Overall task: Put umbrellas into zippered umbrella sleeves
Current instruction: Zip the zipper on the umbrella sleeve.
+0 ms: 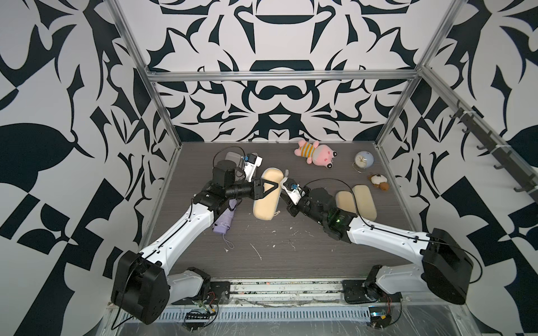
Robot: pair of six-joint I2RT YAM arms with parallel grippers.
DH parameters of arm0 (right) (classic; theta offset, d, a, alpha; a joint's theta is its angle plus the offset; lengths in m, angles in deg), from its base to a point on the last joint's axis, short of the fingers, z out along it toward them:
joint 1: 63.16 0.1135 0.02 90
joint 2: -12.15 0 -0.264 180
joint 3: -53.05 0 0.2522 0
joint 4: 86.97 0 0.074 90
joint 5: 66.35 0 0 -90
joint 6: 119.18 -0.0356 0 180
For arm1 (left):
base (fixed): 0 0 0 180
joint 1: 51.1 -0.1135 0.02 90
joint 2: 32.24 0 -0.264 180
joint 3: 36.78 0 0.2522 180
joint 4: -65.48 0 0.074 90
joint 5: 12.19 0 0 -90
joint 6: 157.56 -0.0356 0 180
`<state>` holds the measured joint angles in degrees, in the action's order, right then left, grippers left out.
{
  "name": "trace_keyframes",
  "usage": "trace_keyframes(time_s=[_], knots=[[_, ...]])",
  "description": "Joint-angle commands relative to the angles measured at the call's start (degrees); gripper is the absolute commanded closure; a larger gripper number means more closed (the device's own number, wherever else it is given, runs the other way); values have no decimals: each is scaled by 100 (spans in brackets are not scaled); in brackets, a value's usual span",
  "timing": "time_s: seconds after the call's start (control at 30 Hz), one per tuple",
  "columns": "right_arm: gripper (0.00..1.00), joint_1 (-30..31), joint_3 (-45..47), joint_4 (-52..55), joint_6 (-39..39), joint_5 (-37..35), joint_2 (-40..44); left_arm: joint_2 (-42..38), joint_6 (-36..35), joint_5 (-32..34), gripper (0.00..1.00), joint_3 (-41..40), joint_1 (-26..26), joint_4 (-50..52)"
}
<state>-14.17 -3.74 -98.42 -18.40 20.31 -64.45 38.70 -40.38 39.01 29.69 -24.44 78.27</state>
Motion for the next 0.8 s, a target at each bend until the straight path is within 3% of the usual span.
trace_keyframes(time_s=[0.0,0.5,0.67,0.77], knots=[[75,84,-326,-379,199,35,32,-45,24,-125,96,231,46,-184],[88,170,-676,-260,629,126,-142,65,81,-195,96,160,110,-158],[100,228,-663,-3,1069,4,-92,122,77,-233,96,202,104,-4],[100,310,-675,584,1637,-49,2,127,-19,-28,93,346,37,379]])
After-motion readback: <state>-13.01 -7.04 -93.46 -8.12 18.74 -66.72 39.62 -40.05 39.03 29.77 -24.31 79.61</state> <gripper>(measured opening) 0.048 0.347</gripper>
